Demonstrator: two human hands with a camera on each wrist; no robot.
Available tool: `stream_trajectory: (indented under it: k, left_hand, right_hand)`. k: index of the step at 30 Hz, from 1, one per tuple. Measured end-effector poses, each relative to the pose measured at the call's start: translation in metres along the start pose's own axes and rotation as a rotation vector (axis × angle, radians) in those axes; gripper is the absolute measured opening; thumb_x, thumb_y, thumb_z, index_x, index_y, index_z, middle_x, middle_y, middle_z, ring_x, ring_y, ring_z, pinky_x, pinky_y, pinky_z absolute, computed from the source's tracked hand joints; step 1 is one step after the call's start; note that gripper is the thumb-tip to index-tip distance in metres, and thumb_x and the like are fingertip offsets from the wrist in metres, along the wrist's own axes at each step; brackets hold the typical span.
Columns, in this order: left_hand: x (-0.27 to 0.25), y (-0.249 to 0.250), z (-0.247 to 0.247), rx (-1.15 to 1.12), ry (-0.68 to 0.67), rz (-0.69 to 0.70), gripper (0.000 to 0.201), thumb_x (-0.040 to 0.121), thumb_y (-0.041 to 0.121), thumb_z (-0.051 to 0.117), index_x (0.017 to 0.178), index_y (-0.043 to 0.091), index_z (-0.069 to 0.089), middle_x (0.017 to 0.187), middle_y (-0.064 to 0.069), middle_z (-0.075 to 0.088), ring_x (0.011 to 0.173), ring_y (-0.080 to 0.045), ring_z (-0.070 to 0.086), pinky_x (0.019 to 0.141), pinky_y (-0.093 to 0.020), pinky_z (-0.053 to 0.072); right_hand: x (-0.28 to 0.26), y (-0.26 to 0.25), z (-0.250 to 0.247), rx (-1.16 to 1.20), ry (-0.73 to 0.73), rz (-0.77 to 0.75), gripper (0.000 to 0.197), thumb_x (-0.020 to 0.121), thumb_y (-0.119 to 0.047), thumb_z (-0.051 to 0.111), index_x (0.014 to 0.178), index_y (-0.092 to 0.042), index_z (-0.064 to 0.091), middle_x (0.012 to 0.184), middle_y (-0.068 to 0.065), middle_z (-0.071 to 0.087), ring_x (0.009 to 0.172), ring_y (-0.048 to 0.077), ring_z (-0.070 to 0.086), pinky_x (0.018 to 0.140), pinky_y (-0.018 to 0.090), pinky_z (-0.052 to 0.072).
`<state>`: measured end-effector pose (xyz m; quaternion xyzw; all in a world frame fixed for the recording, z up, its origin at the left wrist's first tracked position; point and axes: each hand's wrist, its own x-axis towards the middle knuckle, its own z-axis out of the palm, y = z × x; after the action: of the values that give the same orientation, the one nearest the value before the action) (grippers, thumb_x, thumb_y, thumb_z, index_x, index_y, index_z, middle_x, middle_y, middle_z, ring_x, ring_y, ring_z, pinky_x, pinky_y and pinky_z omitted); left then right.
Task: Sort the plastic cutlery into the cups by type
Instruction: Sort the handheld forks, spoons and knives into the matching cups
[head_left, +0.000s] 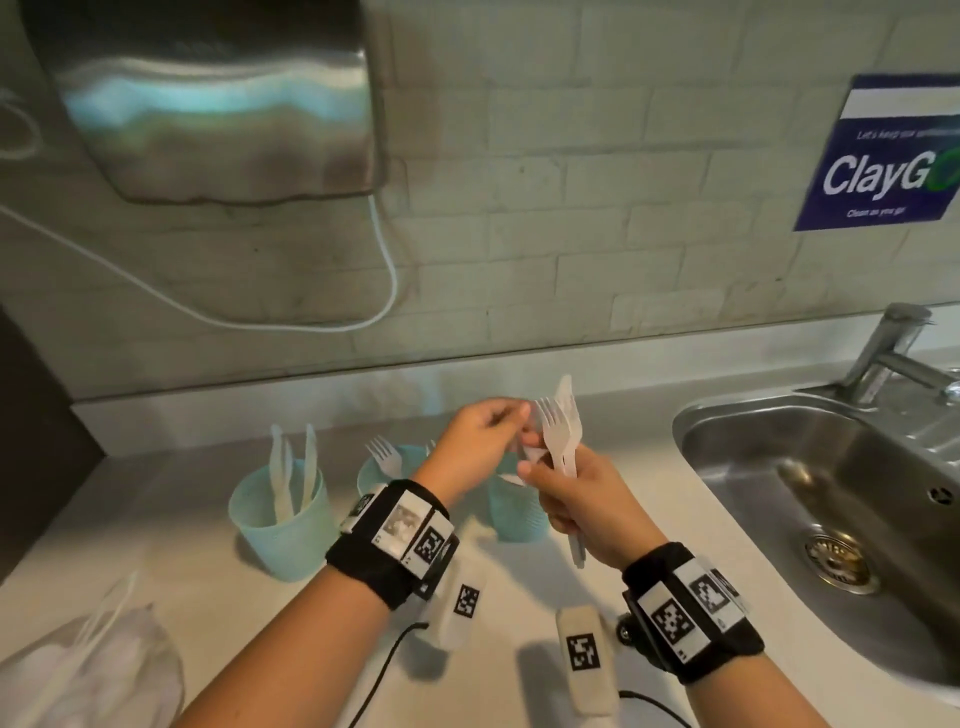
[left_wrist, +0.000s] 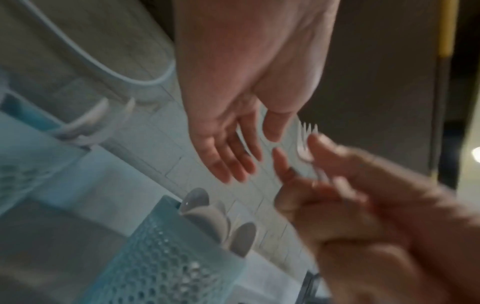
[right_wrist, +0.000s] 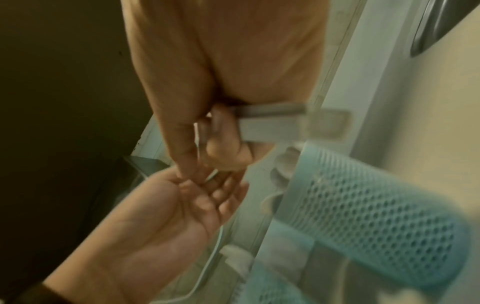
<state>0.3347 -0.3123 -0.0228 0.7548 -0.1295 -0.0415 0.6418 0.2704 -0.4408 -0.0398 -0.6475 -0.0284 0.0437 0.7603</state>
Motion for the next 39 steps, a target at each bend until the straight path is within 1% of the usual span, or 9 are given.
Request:
stream_trajectory:
  k: [3,6,11,16,22,25,32,34,39]
  left_hand:
    - [-0.020,0.008,-0.014,-0.159,-0.179,-0.080,0.021,0.098,0.016,0.045,0.096,0.016,0.066,0.088,-0.002,0.065,0.083,-0.010,0.060,0.077,-0.021,0.046]
    - [-0.032,0.004,-0.035,-0.179,-0.176,-0.067,0.016,0.094,0.008,0.051,0.096,0.015,0.066,0.083,0.005,0.068,0.070,0.001,0.061,0.068,-0.013,0.047]
    - [-0.055,0.001,-0.069,-0.223,0.010,-0.041,0.013,0.085,-0.003,0.061,0.084,0.009,0.064,0.065,0.009,0.070,0.060,0.001,0.061,0.061,-0.012,0.048]
    - [-0.073,0.003,-0.102,-0.186,0.189,0.016,0.019,0.087,0.004,0.061,0.071,0.014,0.058,0.066,0.001,0.066,0.056,-0.005,0.060,0.058,-0.017,0.049]
    - [-0.087,0.012,-0.134,-0.370,0.323,0.065,0.018,0.088,-0.001,0.058,0.074,0.010,0.053,0.061,0.000,0.071,0.052,-0.004,0.064,0.054,-0.012,0.049]
    - [-0.089,0.011,-0.144,-0.394,0.350,0.062,0.010,0.088,-0.001,0.058,0.095,0.006,0.059,0.064,0.000,0.072,0.055,-0.006,0.066,0.057,-0.014,0.052]
    - [-0.093,0.008,-0.156,-0.465,0.207,-0.029,0.031,0.098,0.027,0.040,0.106,0.014,0.066,0.091,-0.007,0.069,0.082,-0.015,0.066,0.067,-0.022,0.053]
    - [-0.094,0.008,-0.157,-0.511,0.126,-0.036,0.036,0.098,0.031,0.036,0.111,0.013,0.064,0.093,-0.008,0.067,0.084,-0.017,0.062,0.074,-0.026,0.050]
    - [-0.094,0.001,-0.154,-0.569,-0.047,-0.006,0.042,0.095,0.041,0.038,0.119,0.012,0.057,0.094,-0.001,0.065,0.079,-0.010,0.057,0.078,-0.023,0.047]
  right_hand:
    - [0.004,-0.001,0.019,-0.017,-0.061,0.038,0.015,0.092,-0.003,0.055,0.107,-0.008,0.055,0.051,-0.003,0.033,0.037,0.006,0.027,0.034,0.017,0.019]
    - [0.009,0.001,0.038,-0.008,-0.136,0.080,0.011,0.095,-0.003,0.045,0.101,-0.010,0.050,0.054,0.002,0.027,0.036,0.007,0.024,0.033,0.016,0.018]
    - [0.011,0.004,0.078,0.054,-0.267,0.143,0.015,0.096,-0.001,0.039,0.083,-0.010,0.039,0.058,0.003,0.031,0.039,0.010,0.028,0.035,0.020,0.022]
    - [0.016,0.007,0.110,0.113,-0.416,0.114,0.015,0.099,-0.013,0.040,0.087,-0.005,0.045,0.070,0.009,0.042,0.038,0.011,0.032,0.034,0.019,0.026]
    - [0.021,0.009,0.135,-0.098,-0.475,0.037,0.028,0.101,-0.027,0.038,0.080,-0.009,0.044,0.058,-0.001,0.038,0.040,0.010,0.025,0.037,0.018,0.018]
    - [0.019,0.009,0.149,-0.090,-0.482,-0.002,0.023,0.102,-0.025,0.035,0.090,-0.008,0.044,0.065,0.002,0.041,0.039,0.010,0.026,0.038,0.020,0.018]
    - [0.018,0.011,0.158,0.024,-0.479,0.108,0.037,0.101,-0.020,0.037,0.079,-0.025,0.066,0.058,0.001,0.031,0.039,0.012,0.024,0.035,0.018,0.023]
    - [0.019,0.013,0.157,0.017,-0.452,0.113,0.023,0.100,-0.014,0.040,0.088,-0.013,0.059,0.055,-0.001,0.028,0.037,0.012,0.023,0.034,0.017,0.024]
    - [0.020,0.016,0.149,0.036,-0.385,0.129,0.033,0.098,-0.015,0.039,0.066,-0.013,0.045,0.053,0.002,0.026,0.033,0.010,0.021,0.033,0.014,0.020]
